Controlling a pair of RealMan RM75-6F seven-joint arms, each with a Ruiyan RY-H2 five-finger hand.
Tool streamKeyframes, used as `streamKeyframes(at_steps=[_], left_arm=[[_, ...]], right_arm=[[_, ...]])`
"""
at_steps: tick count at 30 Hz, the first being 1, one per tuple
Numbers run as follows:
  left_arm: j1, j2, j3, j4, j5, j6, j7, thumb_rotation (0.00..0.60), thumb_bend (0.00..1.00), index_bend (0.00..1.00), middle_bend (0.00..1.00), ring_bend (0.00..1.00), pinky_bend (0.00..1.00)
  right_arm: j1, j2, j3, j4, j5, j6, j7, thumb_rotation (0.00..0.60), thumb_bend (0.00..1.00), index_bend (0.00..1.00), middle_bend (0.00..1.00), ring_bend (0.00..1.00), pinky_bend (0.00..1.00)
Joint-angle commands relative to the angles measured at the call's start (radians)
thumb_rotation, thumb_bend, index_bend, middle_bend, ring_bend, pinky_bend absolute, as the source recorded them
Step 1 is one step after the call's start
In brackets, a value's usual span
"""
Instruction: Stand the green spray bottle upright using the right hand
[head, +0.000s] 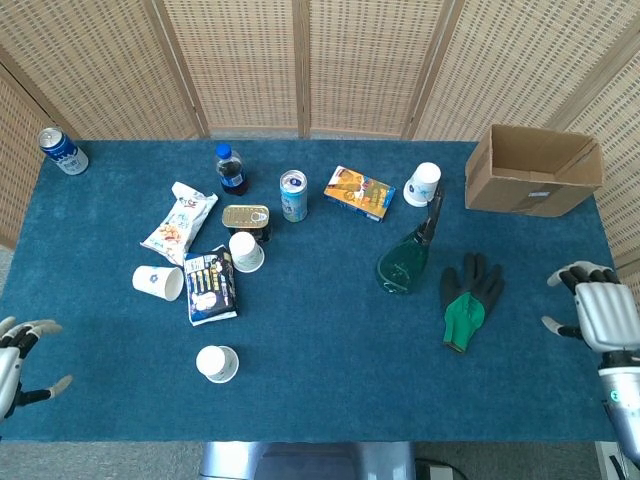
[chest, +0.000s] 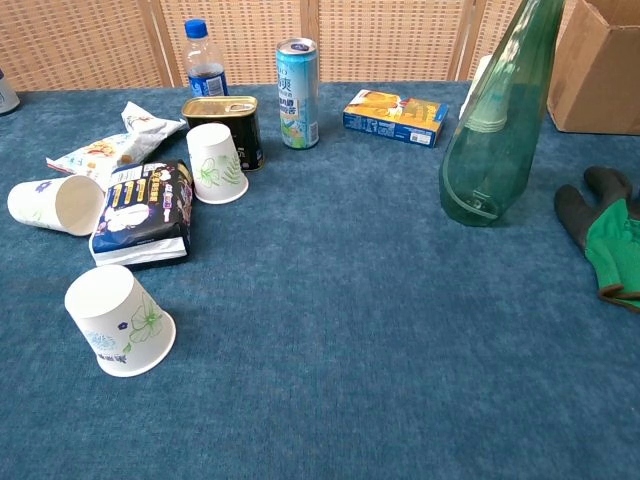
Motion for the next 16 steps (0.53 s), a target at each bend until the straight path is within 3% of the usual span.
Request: streamKeyframes(at_steps=[1, 16], left_arm=[[0.01, -0.001, 0.009, 0.005, 0.014, 0.008, -0.014, 0.599, 0.18, 0.28, 0.27, 0.21, 0.0], [0.008, 0.006, -0.005, 0.002, 0.043, 0.017, -0.013, 0.596, 0.18, 0.28, 0.27, 0.21, 0.0]], right_arm=[[-0.037, 0.017, -0.005, -0.047, 0.004, 0.047, -0.049, 0.6, 0.16, 0.42, 0.38, 0.23, 0.25], [-0.07, 0.009, -0.01, -0.076, -0.013, 0.051, -0.074, 0.6, 0.16, 0.42, 0.38, 0.21, 0.24]])
